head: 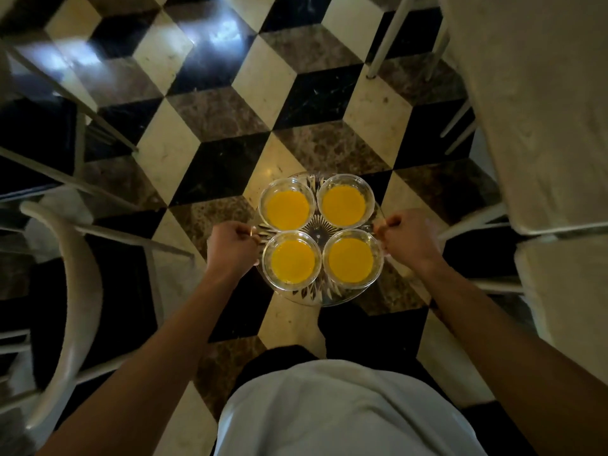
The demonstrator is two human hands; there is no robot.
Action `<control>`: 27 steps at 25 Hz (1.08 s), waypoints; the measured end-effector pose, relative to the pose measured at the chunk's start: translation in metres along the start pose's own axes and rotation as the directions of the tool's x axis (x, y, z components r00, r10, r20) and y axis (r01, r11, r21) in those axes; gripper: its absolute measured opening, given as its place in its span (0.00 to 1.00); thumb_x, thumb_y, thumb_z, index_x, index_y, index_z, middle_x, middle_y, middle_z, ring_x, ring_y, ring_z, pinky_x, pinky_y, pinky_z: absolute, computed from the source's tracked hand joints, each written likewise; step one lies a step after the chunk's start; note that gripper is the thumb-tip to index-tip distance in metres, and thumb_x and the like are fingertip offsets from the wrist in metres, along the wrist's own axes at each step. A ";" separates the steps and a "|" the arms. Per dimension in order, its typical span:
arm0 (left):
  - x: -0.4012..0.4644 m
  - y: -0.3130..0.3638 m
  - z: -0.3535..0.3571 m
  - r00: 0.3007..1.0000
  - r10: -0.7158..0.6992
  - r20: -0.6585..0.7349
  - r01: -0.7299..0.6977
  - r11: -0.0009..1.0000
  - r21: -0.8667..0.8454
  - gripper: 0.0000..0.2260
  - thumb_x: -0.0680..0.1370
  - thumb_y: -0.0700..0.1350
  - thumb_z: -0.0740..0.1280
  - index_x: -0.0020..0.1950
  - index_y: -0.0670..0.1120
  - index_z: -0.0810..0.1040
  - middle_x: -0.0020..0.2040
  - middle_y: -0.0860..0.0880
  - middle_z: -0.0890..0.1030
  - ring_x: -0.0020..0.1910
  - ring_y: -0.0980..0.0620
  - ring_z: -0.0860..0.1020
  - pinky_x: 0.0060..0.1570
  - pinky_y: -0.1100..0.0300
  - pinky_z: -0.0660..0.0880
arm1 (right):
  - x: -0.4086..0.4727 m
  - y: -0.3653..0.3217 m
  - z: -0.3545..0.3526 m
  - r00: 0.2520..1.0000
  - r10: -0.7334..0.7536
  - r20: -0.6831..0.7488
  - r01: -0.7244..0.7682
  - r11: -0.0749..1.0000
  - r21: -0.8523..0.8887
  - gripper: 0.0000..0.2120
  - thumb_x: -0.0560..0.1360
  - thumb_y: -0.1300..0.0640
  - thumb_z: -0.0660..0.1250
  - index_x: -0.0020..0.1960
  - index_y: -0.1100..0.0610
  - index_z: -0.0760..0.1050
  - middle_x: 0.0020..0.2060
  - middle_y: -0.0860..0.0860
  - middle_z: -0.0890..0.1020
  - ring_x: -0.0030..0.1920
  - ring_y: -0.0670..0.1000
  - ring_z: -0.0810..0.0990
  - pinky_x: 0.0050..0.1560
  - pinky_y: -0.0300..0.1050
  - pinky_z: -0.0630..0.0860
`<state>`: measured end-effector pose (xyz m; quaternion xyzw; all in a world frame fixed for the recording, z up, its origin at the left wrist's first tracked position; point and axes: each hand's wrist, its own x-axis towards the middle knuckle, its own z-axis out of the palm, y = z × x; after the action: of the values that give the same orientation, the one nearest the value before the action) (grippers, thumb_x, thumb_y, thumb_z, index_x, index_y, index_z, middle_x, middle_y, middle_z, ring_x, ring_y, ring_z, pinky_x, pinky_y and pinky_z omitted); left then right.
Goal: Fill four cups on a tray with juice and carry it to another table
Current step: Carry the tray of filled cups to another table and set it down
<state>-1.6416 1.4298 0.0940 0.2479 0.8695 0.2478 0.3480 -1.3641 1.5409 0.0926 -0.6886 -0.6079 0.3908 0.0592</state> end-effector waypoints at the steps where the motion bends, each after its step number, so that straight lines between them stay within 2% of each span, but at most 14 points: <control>1: 0.012 0.013 0.004 1.000 0.000 -0.004 0.000 1.000 0.003 0.06 0.74 0.36 0.73 0.43 0.46 0.86 0.36 0.47 0.86 0.37 0.48 0.86 0.39 0.51 0.85 | 0.016 -0.004 -0.007 1.000 -0.003 -0.001 0.003 1.000 0.004 0.07 0.79 0.58 0.70 0.44 0.54 0.85 0.33 0.45 0.83 0.32 0.40 0.81 0.25 0.32 0.67; 3: 0.037 0.039 0.012 1.000 0.006 0.007 -0.006 1.000 0.012 0.06 0.74 0.36 0.73 0.42 0.47 0.86 0.37 0.48 0.86 0.37 0.49 0.86 0.41 0.49 0.86 | 0.043 -0.015 -0.021 1.000 -0.016 -0.014 0.016 1.000 -0.002 0.08 0.79 0.59 0.70 0.43 0.53 0.85 0.33 0.46 0.83 0.32 0.41 0.81 0.24 0.31 0.68; 7: 0.076 0.092 0.024 0.998 0.052 0.033 -0.053 0.999 0.007 0.03 0.75 0.37 0.74 0.45 0.44 0.85 0.38 0.47 0.86 0.37 0.50 0.85 0.40 0.52 0.85 | 0.092 -0.032 -0.048 0.999 -0.011 -0.049 0.013 0.999 0.039 0.07 0.79 0.60 0.71 0.44 0.56 0.85 0.32 0.48 0.84 0.29 0.42 0.82 0.20 0.27 0.68; 10: 0.104 0.129 0.035 0.996 0.075 0.045 -0.076 0.997 0.029 0.03 0.76 0.37 0.73 0.44 0.44 0.84 0.38 0.46 0.85 0.36 0.51 0.85 0.31 0.61 0.79 | 0.125 -0.040 -0.063 0.997 -0.010 -0.075 0.012 0.999 0.030 0.07 0.78 0.58 0.72 0.42 0.55 0.85 0.31 0.46 0.84 0.28 0.41 0.83 0.27 0.36 0.80; 14: 0.151 0.171 0.052 0.991 0.092 0.097 -0.095 0.995 0.026 0.02 0.76 0.36 0.74 0.45 0.43 0.84 0.41 0.44 0.86 0.38 0.49 0.85 0.27 0.64 0.78 | 0.170 -0.050 -0.082 0.994 0.030 -0.101 -0.022 0.997 0.077 0.06 0.78 0.59 0.73 0.43 0.56 0.86 0.32 0.48 0.85 0.30 0.45 0.85 0.32 0.42 0.84; 17: 0.186 0.206 0.060 0.984 0.126 0.125 -0.131 0.991 0.033 0.02 0.76 0.36 0.74 0.45 0.42 0.85 0.41 0.43 0.85 0.37 0.50 0.84 0.28 0.64 0.76 | 0.199 -0.061 -0.094 0.989 0.049 -0.140 -0.036 0.995 0.097 0.05 0.77 0.58 0.73 0.44 0.57 0.86 0.32 0.49 0.85 0.31 0.46 0.86 0.36 0.47 0.86; 19: 0.212 0.233 0.065 0.977 0.149 0.150 -0.161 0.985 0.067 0.03 0.76 0.35 0.73 0.44 0.42 0.85 0.38 0.44 0.84 0.35 0.50 0.82 0.29 0.62 0.77 | 0.220 -0.070 -0.102 0.985 0.065 -0.162 -0.046 0.992 0.120 0.05 0.77 0.59 0.72 0.45 0.58 0.86 0.33 0.47 0.85 0.31 0.44 0.85 0.34 0.44 0.85; 21: 0.242 0.261 0.072 0.962 0.186 0.201 -0.204 0.976 0.070 0.06 0.75 0.33 0.71 0.42 0.42 0.85 0.38 0.44 0.85 0.36 0.48 0.83 0.36 0.54 0.83 | 0.241 -0.078 -0.112 0.979 0.105 -0.175 -0.081 0.987 0.136 0.05 0.77 0.60 0.72 0.44 0.57 0.86 0.33 0.46 0.84 0.30 0.43 0.84 0.32 0.41 0.83; 24: 0.283 0.301 0.082 0.941 0.235 0.244 -0.256 0.965 0.059 0.08 0.74 0.31 0.69 0.44 0.43 0.84 0.41 0.43 0.86 0.39 0.45 0.85 0.41 0.46 0.86 | 0.272 -0.090 -0.122 0.963 0.174 -0.205 -0.134 0.972 0.194 0.06 0.76 0.60 0.71 0.41 0.56 0.85 0.32 0.48 0.85 0.31 0.45 0.85 0.37 0.47 0.86; 27: 0.318 0.340 0.090 0.920 0.296 0.257 -0.326 0.942 0.083 0.07 0.73 0.34 0.71 0.47 0.44 0.86 0.41 0.43 0.87 0.40 0.43 0.86 0.41 0.42 0.86 | 0.301 -0.104 -0.132 0.947 0.220 -0.235 -0.174 0.964 0.203 0.06 0.75 0.59 0.72 0.40 0.55 0.86 0.31 0.44 0.84 0.33 0.44 0.84 0.39 0.47 0.85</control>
<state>-1.6899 1.9015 0.0890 0.4323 0.7841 0.2135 0.3908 -1.3797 1.8853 0.1006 -0.7825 -0.4855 0.3558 0.1593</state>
